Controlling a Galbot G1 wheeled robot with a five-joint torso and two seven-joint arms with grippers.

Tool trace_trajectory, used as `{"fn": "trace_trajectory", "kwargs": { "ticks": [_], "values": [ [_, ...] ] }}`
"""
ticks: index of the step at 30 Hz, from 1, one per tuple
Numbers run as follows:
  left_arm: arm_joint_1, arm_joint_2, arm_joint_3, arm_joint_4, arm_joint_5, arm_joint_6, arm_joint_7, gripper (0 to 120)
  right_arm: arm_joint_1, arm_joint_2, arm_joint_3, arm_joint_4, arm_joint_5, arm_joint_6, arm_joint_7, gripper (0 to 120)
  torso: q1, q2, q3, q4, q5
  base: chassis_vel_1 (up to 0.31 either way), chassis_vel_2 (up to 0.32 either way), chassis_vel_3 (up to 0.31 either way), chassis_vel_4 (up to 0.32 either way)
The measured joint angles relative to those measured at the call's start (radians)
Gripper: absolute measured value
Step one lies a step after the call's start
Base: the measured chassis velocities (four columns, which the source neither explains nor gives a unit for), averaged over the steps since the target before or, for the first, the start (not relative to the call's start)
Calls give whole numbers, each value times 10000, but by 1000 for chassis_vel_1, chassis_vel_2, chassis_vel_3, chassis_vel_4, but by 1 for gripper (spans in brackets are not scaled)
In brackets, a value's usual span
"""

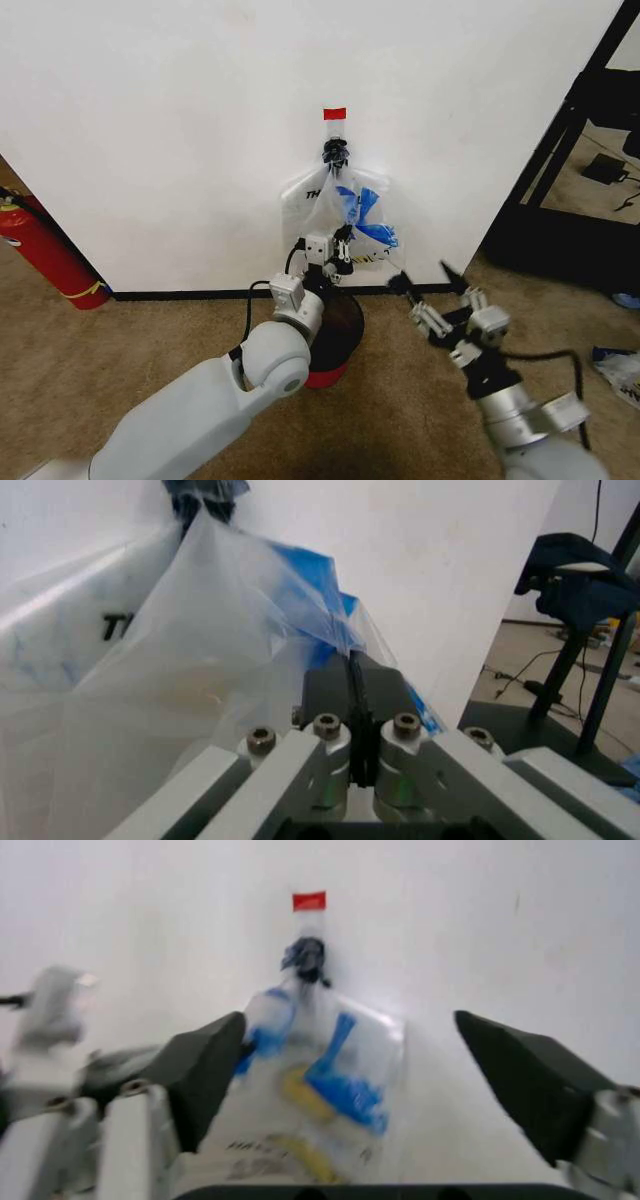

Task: Pick up the garbage bag from the wall and place it over the trash bin.

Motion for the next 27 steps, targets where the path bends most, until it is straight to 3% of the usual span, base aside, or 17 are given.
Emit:
{"fn": "trace_trajectory", "kwargs": {
  "ticks": [2,5,6,11,15,18,19,21,24,27],
  "values": [
    [102,-6,9,8,61,-9,22,0,1045,-1186,-139,-462,-29,-350,381,92,0,-1,1,2,-1,0,0,0,0],
    [154,-3,6,9,82,-10,28,0,1630,-1717,-370,-847,-255,-493,441,97,1,-1,1,3,2,0,0,0,0],
    [216,-4,-4,9,107,-11,35,0,2352,-2337,-651,-1398,-616,-709,436,100,1,-2,1,7,1,0,0,0,0],
    [355,-51,-70,-7,189,-10,41,0,3880,-3843,-1732,-2681,-1666,-1087,-34,100,2,-3,2,-5,0,0,0,0,0],
    [375,-50,-93,-15,194,-9,50,0,4706,-4186,-2532,-2888,-1824,-1088,-188,100,2,-3,2,-1,0,0,0,0,0],
    [359,-51,-99,-8,191,-9,52,0,6133,-4317,-3968,-3218,-2246,-1096,-498,100,1,-3,1,-2,-6,0,0,0,0],
    [351,-37,-116,-8,172,-8,52,0,6967,-4247,-4797,-3496,-2468,-993,-636,100,0,-3,0,-5,-5,0,0,0,0],
    [351,-23,-132,-18,157,-8,51,0,7375,-4184,-5200,-3631,-2539,-949,-678,100,1,-3,1,-5,-3,0,0,0,0],
    [349,32,-197,-65,99,16,33,0,9098,-3623,-6936,-4329,-2875,-929,-800,100,1,-3,2,10,-4,0,0,0,0],
    [347,51,-209,-87,80,25,24,0,9704,-3353,-7661,-4664,-3170,-1025,-872,100,1,-3,2,5,-6,0,0,0,0]
  ]
}}
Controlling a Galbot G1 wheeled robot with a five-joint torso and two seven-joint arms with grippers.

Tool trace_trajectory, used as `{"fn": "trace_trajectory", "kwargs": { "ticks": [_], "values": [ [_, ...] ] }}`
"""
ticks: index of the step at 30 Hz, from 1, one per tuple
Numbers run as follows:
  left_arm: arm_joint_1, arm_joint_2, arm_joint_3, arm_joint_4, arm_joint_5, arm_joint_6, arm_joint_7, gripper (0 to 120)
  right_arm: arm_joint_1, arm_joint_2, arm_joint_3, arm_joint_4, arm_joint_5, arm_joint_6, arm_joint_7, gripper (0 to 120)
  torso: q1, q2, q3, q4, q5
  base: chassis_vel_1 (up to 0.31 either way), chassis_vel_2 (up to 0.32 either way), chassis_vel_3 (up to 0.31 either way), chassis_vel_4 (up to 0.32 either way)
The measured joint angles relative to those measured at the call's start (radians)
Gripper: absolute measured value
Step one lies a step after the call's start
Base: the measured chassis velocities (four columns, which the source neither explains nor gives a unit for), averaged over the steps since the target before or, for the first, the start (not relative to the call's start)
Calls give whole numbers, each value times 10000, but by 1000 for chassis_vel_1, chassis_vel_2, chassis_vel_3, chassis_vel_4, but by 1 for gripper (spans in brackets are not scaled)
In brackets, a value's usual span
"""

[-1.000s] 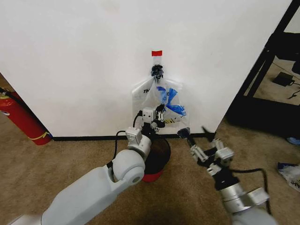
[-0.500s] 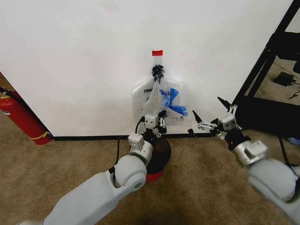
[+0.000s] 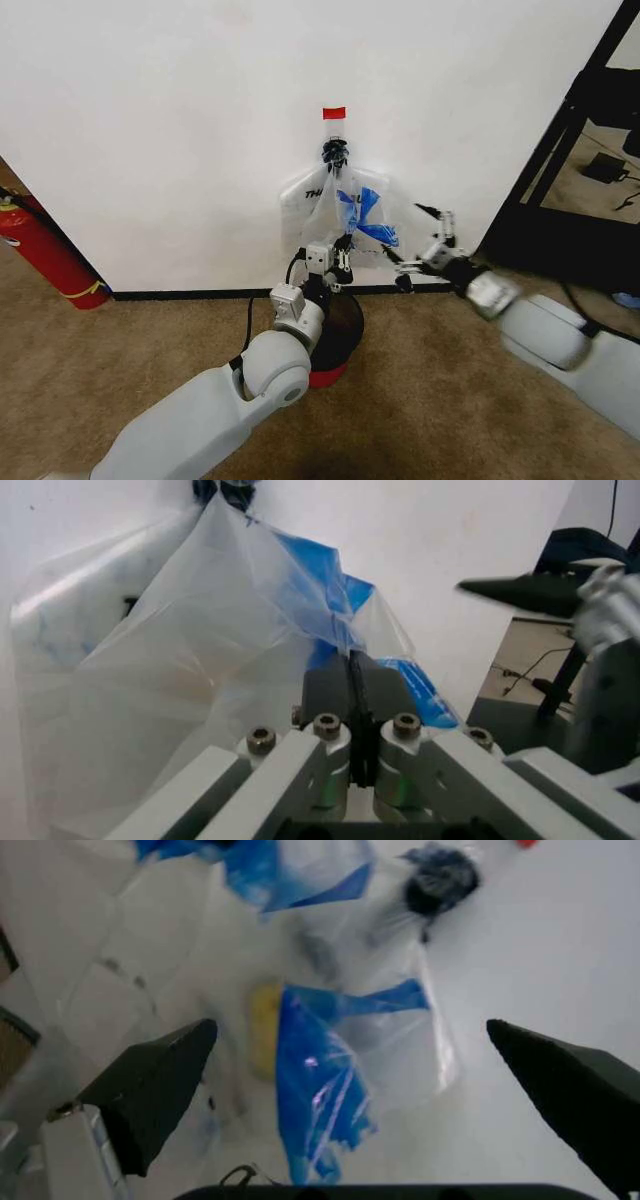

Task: Pick up the garbage bag from the wall and place it over the trash bin.

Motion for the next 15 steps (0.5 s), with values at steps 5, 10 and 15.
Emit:
{"fn": "trace_trajectory", "kwargs": {
  "ticks": [5,10,15],
  "values": [
    [-47,-69,-1,-12,-37,5,-5,0,950,233,-1032,-393,-688,-467,-27,100,0,0,-1,-10,0,0,0,0,0],
    [-21,-81,26,-57,-38,5,-7,0,2076,521,-1975,-811,-1281,-873,-57,100,0,0,-1,-7,0,0,0,0,0],
    [24,-2,28,-150,-38,5,-6,0,3340,799,-3047,-961,-1916,-1483,-452,100,0,0,-1,-3,0,0,0,0,0]
  ]
}}
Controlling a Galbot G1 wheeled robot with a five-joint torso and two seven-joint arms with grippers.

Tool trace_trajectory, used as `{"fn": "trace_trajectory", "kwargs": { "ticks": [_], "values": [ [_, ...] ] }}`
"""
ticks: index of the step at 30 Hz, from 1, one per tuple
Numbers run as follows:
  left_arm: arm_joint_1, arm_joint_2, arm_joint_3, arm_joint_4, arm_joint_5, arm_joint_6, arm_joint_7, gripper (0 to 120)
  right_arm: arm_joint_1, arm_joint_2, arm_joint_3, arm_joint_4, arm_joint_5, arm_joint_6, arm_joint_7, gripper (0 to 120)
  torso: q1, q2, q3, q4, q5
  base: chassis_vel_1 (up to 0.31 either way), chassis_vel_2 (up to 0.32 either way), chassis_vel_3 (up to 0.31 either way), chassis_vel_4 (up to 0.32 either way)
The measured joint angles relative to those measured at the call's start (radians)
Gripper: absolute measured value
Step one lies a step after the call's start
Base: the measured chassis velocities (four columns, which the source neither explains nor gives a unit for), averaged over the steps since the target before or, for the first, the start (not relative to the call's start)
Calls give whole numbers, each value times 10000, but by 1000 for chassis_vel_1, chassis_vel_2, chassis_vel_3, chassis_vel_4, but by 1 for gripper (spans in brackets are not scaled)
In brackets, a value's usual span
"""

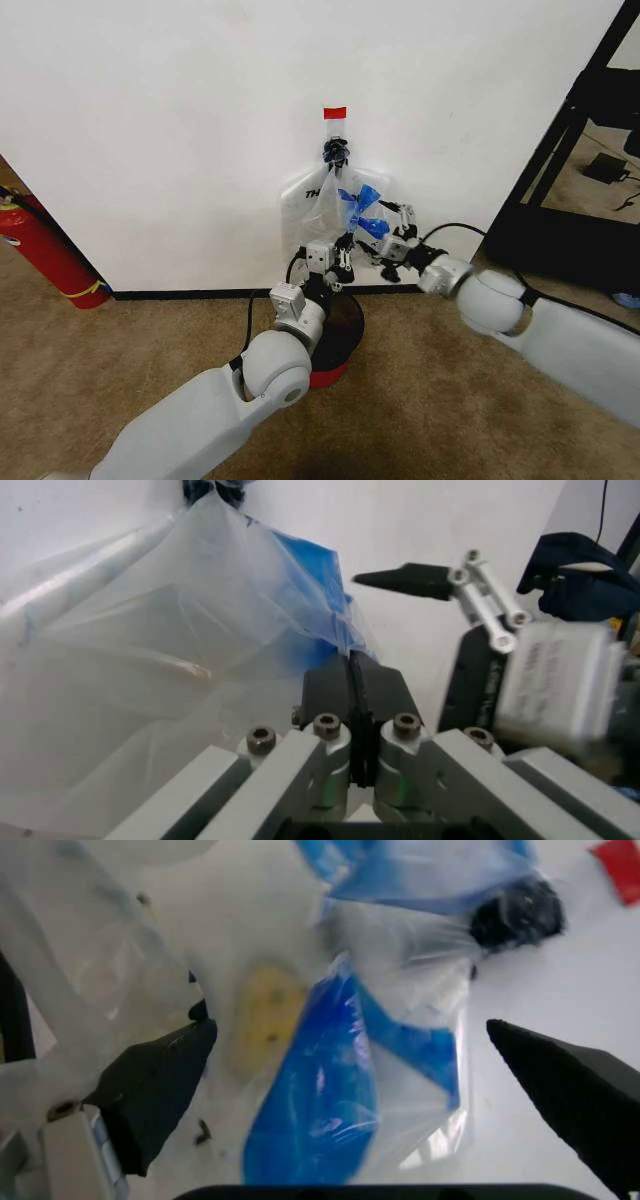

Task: Pick up the garbage bag from the wall and place it over the trash bin.

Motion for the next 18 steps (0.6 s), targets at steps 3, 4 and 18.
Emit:
{"fn": "trace_trajectory", "kwargs": {
  "ticks": [3,4,18],
  "values": [
    [15,21,0,-51,0,3,0,0,313,40,-316,52,-20,-370,-117,100,0,0,0,-3,-1,0,0,0,0],
    [44,31,-7,-89,0,6,0,0,488,66,-516,138,165,-681,-132,99,0,0,-1,-4,0,0,0,0,0],
    [184,119,-104,-169,1,8,3,0,33,91,-331,538,1435,-2136,746,54,-2,0,-1,-3,1,0,0,0,0]
  ]
}}
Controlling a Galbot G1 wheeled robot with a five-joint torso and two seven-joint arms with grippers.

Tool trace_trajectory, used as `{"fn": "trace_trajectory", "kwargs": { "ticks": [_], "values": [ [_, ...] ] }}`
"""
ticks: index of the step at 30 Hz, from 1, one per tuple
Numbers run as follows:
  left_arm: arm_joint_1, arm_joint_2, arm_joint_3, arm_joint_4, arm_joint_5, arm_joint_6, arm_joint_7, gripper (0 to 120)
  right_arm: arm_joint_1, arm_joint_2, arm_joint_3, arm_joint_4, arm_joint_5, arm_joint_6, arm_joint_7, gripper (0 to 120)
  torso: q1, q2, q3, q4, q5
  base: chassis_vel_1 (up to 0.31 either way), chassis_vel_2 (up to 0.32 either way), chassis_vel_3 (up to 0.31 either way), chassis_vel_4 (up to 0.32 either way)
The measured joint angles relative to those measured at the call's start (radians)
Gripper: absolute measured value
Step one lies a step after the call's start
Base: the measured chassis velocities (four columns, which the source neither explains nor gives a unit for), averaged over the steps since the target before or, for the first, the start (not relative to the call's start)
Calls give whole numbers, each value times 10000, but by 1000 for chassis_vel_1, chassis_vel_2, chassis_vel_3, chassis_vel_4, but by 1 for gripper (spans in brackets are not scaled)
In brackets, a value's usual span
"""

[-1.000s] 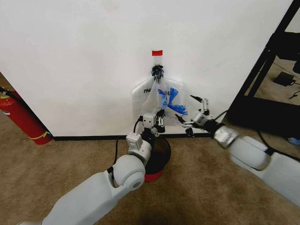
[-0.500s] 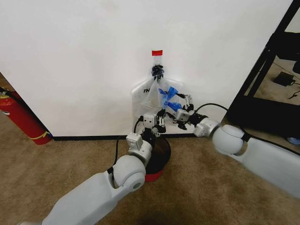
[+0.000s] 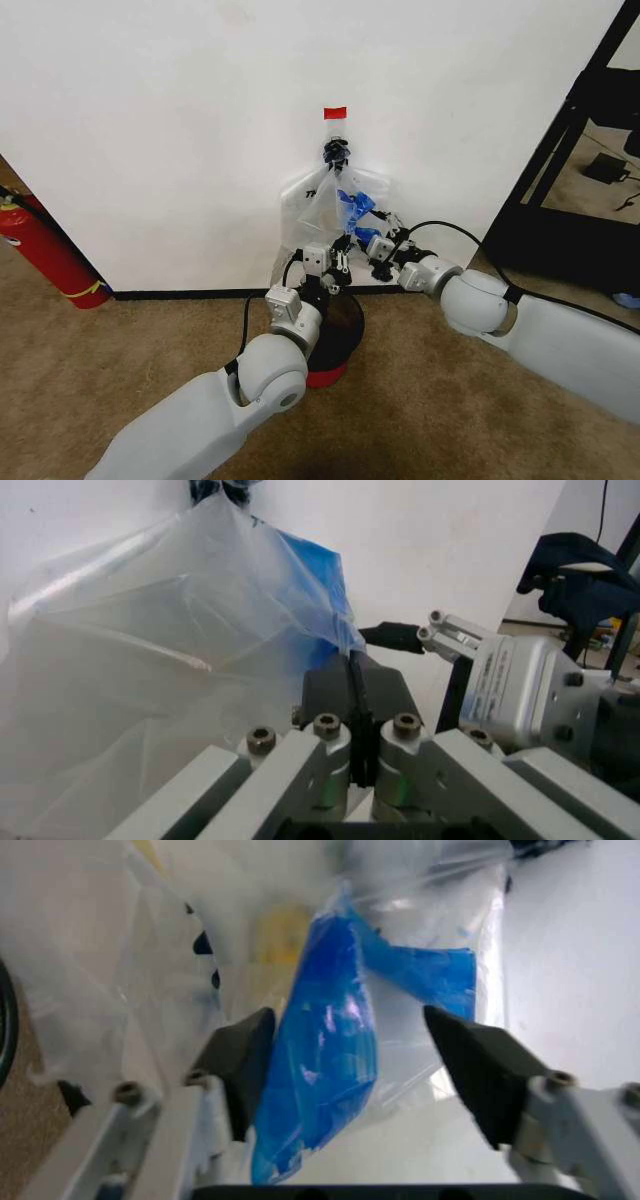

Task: Pick up the garbage bag from the wall and place it over the trash bin.

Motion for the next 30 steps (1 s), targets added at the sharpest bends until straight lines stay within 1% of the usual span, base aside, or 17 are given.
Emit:
{"fn": "trace_trajectory", "kwargs": {
  "ticks": [3,5,6,8,10,11,12,13,15,17,19,20,22,24,26,29,30],
  "values": [
    [22,0,-2,-3,7,-1,2,0,-198,19,218,8,220,-39,115,41,0,0,0,0,0,0,0,0,0],
    [27,2,-2,-6,9,-1,2,0,-238,22,258,7,269,-39,139,39,0,0,0,0,0,0,0,0,0],
    [31,7,-2,-12,11,-1,3,0,-292,26,318,8,333,-39,170,35,0,0,0,1,0,0,0,0,0],
    [53,33,-3,-42,16,-1,5,0,-668,89,781,63,729,-117,332,23,0,0,0,0,0,0,0,0,0],
    [75,72,-10,-46,23,-2,6,0,-979,104,1095,168,1191,-175,605,15,0,0,0,2,0,0,0,0,0],
    [93,101,-23,-46,28,-5,6,0,-1361,121,1420,270,1638,-180,984,12,0,0,0,3,-2,0,0,0,0],
    [93,101,-23,-46,28,-5,6,0,-1361,121,1420,270,1638,-180,984,12,0,0,0,3,-2,0,0,0,0],
    [101,112,-37,-46,30,-7,7,0,-1609,147,1644,317,1859,-170,1260,8,0,0,0,2,-1,0,0,0,0],
    [127,149,-98,-46,34,-15,8,0,-2454,246,2451,480,2536,14,2043,0,0,0,0,-1,2,0,0,0,0],
    [137,200,-139,-53,34,-19,6,0,-3241,328,3313,667,2994,423,2499,0,0,1,0,0,0,0,0,0,0],
    [146,239,-163,-83,31,-20,-1,0,-3850,398,3992,815,3168,792,2600,0,0,1,0,1,-2,0,0,0,0],
    [166,282,-189,-107,28,-22,-7,0,-4400,452,4573,947,3365,1144,2626,0,0,2,-1,0,1,0,0,0,0],
    [174,293,-197,-113,28,-23,-9,0,-4532,466,4724,983,3437,1250,2632,0,0,2,0,-3,2,0,0,0,0],
    [227,341,-237,-173,26,-46,-14,0,-5263,662,5481,1183,4086,1980,2648,0,0,2,0,-4,-1,0,0,0,0],
    [263,352,-248,-272,14,-52,-25,0,-5522,916,5845,1296,4574,2351,2675,0,0,3,0,3,0,0,0,0,0],
    [317,364,-255,-378,7,-54,-32,0,-5778,1167,6217,1471,5121,2487,2739,0,0,2,0,5,-3,0,0,0,0],
    [401,395,-289,-486,12,-54,-34,0,-6114,1388,6588,1639,5560,2540,2768,0,0,3,0,5,-3,0,0,0,0]
  ]
}}
